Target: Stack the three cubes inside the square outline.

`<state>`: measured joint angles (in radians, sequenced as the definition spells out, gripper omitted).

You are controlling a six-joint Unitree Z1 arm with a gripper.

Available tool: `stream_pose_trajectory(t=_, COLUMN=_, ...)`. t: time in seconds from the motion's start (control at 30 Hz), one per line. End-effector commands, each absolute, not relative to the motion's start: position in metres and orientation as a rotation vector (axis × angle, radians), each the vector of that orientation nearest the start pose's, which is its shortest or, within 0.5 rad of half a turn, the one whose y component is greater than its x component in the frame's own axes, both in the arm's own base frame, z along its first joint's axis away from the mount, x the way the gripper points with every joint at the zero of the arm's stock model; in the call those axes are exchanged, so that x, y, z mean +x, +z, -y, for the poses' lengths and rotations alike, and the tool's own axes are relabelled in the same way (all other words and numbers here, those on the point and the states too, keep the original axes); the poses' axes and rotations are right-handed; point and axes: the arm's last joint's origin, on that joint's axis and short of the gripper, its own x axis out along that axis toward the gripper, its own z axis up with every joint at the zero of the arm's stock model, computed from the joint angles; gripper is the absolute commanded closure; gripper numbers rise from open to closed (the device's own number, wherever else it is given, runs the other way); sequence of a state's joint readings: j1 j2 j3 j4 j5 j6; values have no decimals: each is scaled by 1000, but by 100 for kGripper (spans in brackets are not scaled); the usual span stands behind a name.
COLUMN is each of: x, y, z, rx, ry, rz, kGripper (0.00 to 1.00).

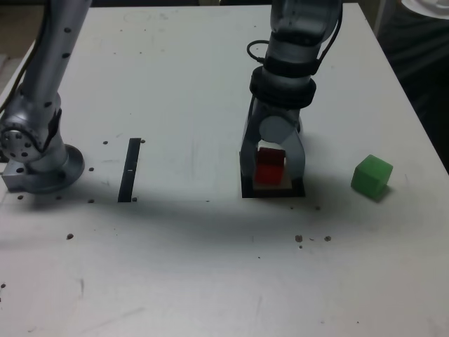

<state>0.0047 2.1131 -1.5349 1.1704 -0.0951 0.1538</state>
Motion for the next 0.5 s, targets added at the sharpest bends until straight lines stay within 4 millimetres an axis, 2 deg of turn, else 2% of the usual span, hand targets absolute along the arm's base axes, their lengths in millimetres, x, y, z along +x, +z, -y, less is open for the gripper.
stream_pose_trajectory(t=0.0, x=373, y=213, z=2, rx=23, ry=-199, rz=-1739, kGripper=1)
stream_pose_trajectory(t=0.23, x=365, y=221, z=-5, rx=26, ry=-174, rz=-1735, kGripper=1)
stream_pose_trajectory(t=0.47, x=356, y=236, z=-31, rx=50, ry=-133, rz=-1733, kGripper=1)
